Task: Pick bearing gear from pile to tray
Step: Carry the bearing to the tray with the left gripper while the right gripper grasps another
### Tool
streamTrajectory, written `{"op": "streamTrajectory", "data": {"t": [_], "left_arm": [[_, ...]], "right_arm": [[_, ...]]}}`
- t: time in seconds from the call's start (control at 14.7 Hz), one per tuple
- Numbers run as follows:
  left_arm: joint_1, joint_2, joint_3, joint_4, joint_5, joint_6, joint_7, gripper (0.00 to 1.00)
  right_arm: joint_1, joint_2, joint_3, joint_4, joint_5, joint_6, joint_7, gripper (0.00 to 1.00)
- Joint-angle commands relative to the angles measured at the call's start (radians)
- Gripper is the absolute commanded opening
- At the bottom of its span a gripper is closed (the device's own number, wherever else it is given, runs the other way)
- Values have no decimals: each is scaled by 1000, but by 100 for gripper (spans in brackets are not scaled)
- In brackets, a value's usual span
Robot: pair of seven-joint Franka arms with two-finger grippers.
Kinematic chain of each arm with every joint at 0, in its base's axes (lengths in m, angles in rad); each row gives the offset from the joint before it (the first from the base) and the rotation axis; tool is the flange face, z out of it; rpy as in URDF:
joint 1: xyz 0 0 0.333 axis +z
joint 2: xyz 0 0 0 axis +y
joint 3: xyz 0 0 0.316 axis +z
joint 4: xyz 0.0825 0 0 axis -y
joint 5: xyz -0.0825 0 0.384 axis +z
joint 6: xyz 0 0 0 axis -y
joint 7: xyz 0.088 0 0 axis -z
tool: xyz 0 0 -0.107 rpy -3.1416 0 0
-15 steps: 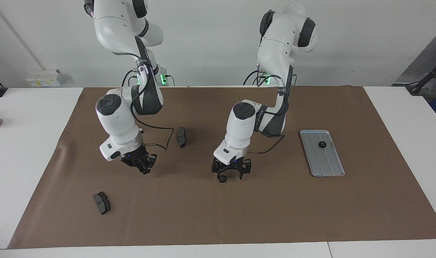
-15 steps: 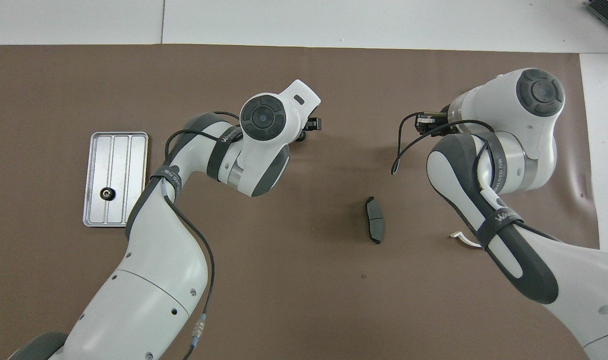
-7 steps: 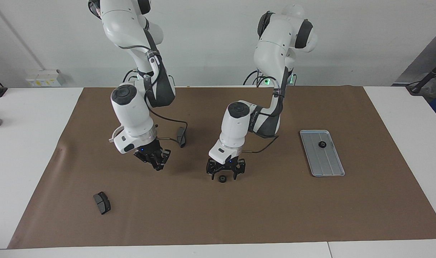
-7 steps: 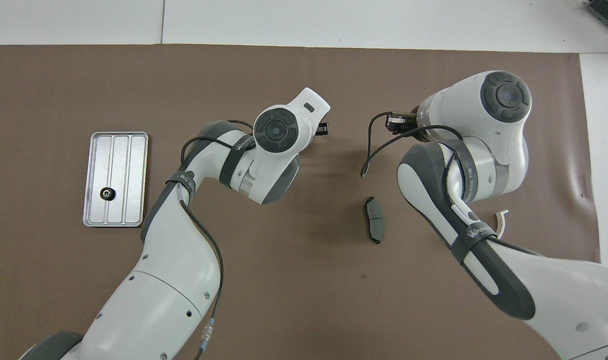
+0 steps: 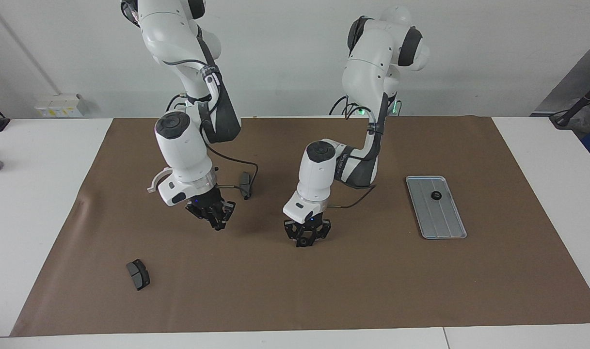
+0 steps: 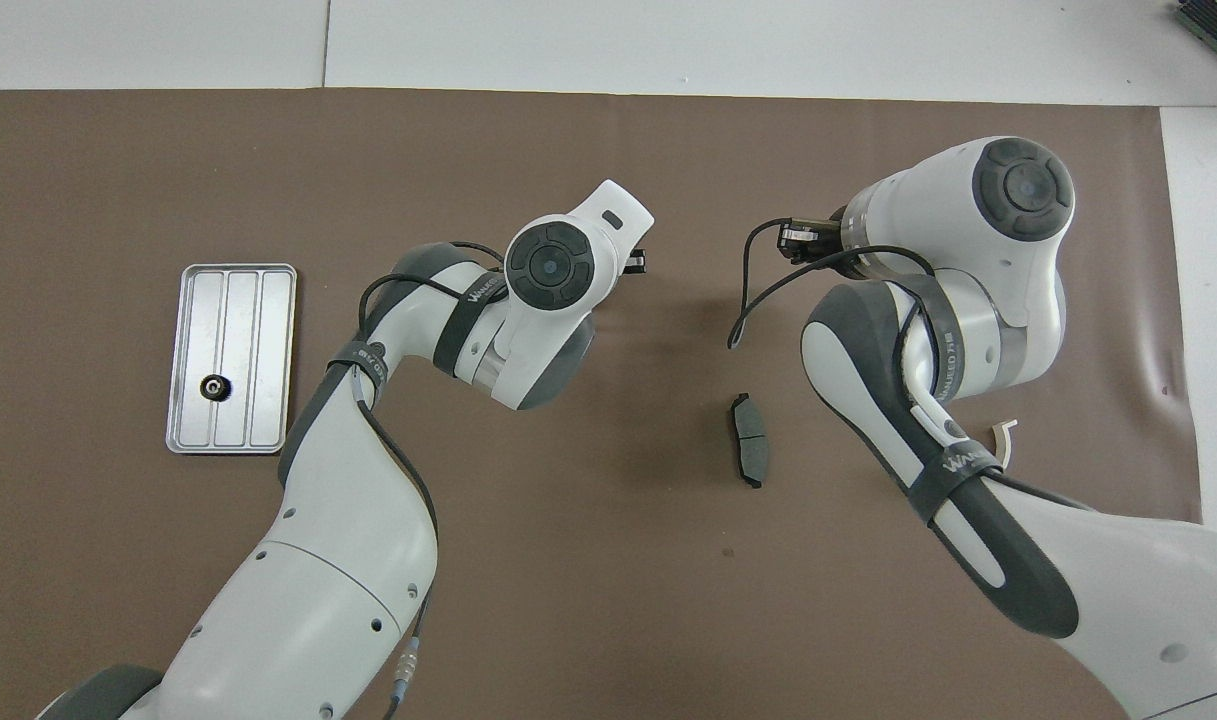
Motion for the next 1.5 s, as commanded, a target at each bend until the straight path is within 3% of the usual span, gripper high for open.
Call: {"op": "streamTrajectory", "data": {"t": [0.0, 0.2, 0.48, 0.75, 1.02, 1.16, 1.22, 1.29, 1.36, 1.43], "left_arm": [[1, -40, 14, -35, 19, -15, -15, 0], [22, -125, 28, -74, 22, -132, -9, 0], [58, -256, 68, -244, 27, -133, 93, 0], [179, -450, 79, -471, 27, -124, 297, 0], [350, -514, 76, -533, 25, -135, 461, 0], [422, -514, 74, -541, 16, -117, 525, 0], [452, -508, 72, -541, 14, -98, 552, 0], [475, -502, 72, -545, 7, -62, 574, 0], [492, -493, 72, -570, 1, -16, 584, 0], [498, -476, 74, -590, 1, 44, 585, 0]], "right_arm": [[1, -1, 6, 10, 19, 7, 16, 0], [48, 1, 7, 26, 17, 9, 100, 0], [142, 11, 7, 32, 19, 95, 220, 0], [286, 184, 6, 165, 5, 201, 389, 0], [357, 289, 4, 193, -3, 328, 417, 2], [354, 294, -5, 191, -29, 334, 415, 23], [343, 294, -4, 187, -49, 340, 414, 48], [340, 294, -5, 185, -62, 342, 415, 86], [340, 294, -5, 185, -70, 342, 417, 100], [341, 294, -8, 187, -84, 339, 418, 100]]}}
